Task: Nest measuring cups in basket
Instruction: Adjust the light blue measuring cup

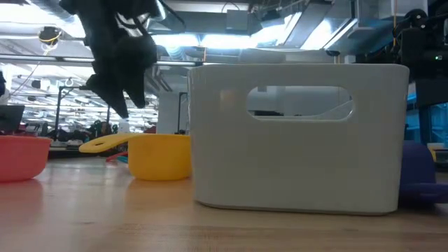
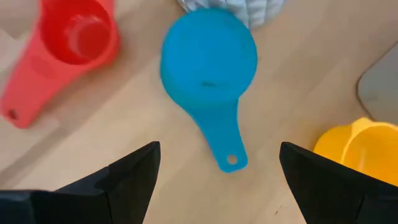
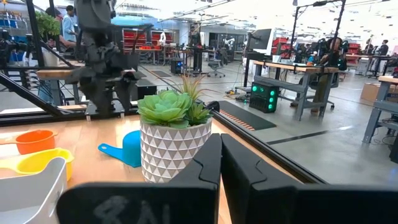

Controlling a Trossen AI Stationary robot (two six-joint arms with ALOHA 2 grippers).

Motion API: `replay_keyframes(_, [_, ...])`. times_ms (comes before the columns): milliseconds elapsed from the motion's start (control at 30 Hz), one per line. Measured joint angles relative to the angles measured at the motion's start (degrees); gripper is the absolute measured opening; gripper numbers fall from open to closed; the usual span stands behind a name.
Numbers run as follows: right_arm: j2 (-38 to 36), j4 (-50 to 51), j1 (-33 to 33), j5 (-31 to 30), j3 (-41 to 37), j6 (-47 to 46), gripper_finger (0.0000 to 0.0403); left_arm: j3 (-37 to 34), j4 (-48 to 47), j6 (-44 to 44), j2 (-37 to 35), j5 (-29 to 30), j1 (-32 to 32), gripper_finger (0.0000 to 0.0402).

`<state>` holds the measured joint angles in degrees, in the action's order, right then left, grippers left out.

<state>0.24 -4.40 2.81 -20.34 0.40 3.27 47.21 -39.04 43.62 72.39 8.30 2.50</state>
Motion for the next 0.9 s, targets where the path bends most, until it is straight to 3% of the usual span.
replay_keyframes(467, [0.00, -0.01, 0.00, -0.01, 0.00, 0.00, 0.0012, 0.34, 0.37, 2.99, 13.12, -3.33, -0.41, 0.0324])
replay_keyframes(900, [0.01, -0.03, 0.02, -0.02, 0.00, 0.00, 0.0012, 0.37, 4.23, 4.50, 14.81, -1.55, -2.98, 0.0324])
